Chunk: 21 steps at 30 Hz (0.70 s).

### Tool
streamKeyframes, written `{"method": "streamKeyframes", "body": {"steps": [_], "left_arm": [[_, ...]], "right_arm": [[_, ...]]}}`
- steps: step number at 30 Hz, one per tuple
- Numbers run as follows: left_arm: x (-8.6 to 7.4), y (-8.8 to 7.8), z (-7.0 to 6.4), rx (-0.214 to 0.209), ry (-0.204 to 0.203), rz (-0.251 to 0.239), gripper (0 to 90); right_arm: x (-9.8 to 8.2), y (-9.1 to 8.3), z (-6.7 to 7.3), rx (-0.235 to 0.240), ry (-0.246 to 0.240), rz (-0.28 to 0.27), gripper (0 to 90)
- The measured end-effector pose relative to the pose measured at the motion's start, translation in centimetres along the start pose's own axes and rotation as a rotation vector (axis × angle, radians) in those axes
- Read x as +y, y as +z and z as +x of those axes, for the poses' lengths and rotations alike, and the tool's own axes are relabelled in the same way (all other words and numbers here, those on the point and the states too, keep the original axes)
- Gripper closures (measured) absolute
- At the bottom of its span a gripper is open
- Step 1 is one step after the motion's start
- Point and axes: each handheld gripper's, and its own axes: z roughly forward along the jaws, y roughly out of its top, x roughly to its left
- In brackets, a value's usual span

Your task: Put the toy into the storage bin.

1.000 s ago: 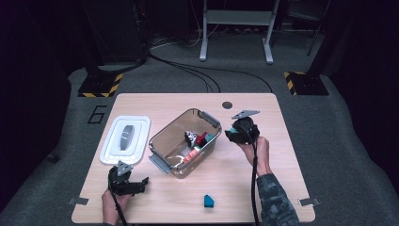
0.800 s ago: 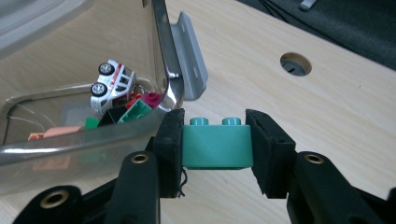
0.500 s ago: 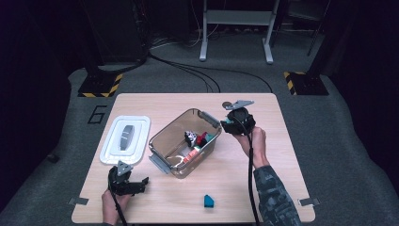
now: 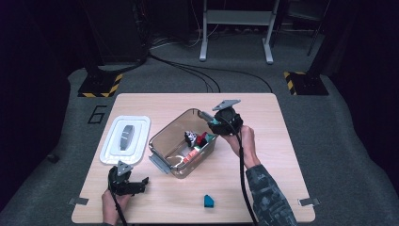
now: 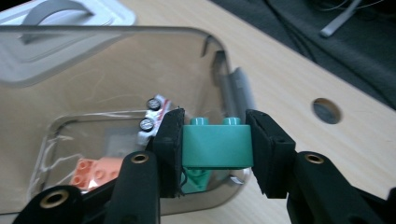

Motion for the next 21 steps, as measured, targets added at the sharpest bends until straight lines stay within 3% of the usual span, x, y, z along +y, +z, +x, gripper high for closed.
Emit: {"method": "streamKeyframes", "body": {"steps": [5, 11, 15, 21], "left_arm": [[0.0, 0.0, 0.0, -0.001, 0.000, 0.001, 4.5], [0.0, 0.0, 0.0, -0.002, -0.002, 0.002, 4.5], [0.0, 0.0, 0.0, -0.001, 0.006, 0.004, 4.5], [0.0, 0.0, 0.0, 0.001, 0.008, 0.003, 4.5]], "right_arm": [[-0.5, 0.8, 1.0, 0.025, -0.022, 0.044, 58.5], [-1.0, 1.0, 1.7, 0.038, -0.045, 0.059, 57.7], [-1.3, 0.6, 1.8, 0.034, -0.037, 0.063, 41.6], [-2.4, -1.4, 2.1, 0.045, -0.014, 0.012, 25.1]]}}
